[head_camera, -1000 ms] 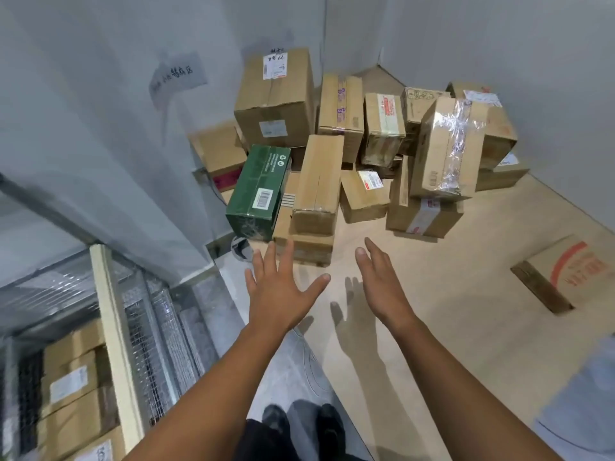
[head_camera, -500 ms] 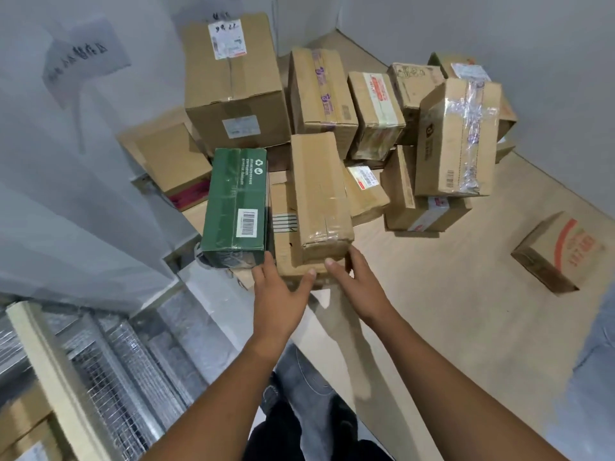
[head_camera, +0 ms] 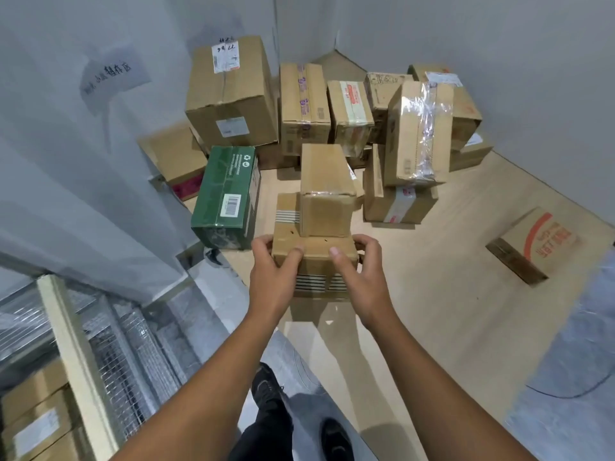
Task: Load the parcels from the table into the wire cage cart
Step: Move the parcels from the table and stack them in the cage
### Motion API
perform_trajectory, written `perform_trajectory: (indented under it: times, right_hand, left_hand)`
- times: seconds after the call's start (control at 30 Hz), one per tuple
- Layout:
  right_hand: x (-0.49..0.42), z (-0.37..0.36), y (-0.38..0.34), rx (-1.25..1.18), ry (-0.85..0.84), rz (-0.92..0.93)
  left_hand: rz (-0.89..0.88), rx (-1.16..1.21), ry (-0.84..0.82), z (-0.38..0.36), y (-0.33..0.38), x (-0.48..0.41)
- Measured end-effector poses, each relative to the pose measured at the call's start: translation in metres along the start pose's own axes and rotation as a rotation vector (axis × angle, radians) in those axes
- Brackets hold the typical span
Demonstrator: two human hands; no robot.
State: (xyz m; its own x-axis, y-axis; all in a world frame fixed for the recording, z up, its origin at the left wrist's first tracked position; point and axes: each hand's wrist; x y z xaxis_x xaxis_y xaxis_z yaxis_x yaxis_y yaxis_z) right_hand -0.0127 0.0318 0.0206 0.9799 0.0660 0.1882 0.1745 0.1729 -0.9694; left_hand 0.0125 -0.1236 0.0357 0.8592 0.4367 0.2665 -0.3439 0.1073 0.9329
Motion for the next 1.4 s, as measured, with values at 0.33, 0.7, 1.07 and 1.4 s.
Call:
perform_trajectory:
  times: [0.33,0.7,1.07,1.4]
  right_hand:
    - [0.049,0.053,0.004,-0.077,-0.045,0.0]
    - [0.073,0.023,0.002,-0.077,-0.236,0.024]
    - [0.074,-0.094,-0.002,0.12,-0.447,0.114]
    - [0.127,-0.28,-0.007,0.371,-1.016,0.157]
  left_hand:
    - [-0.05,-0.111,0.065,-0.03,0.002,0.072]
    - [0.031,0.171,0.192,0.01,-0.03,0.111]
    - [0.109,0.454,0.233,0.118,-0.1,0.111]
    - [0.176,0.743,0.729,0.255,-0.187,0.153]
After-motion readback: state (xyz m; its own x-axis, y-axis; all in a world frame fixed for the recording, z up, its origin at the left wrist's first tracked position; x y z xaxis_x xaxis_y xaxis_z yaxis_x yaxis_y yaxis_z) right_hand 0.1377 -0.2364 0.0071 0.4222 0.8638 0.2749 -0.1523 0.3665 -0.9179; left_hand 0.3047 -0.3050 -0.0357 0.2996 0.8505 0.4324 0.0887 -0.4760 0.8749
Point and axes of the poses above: each hand's wrist, its own x-axis away from the middle knuckle, its own z-axis out of the back of the hand, y = z × x, and after that the axes turned 1 degree about x, right-handed
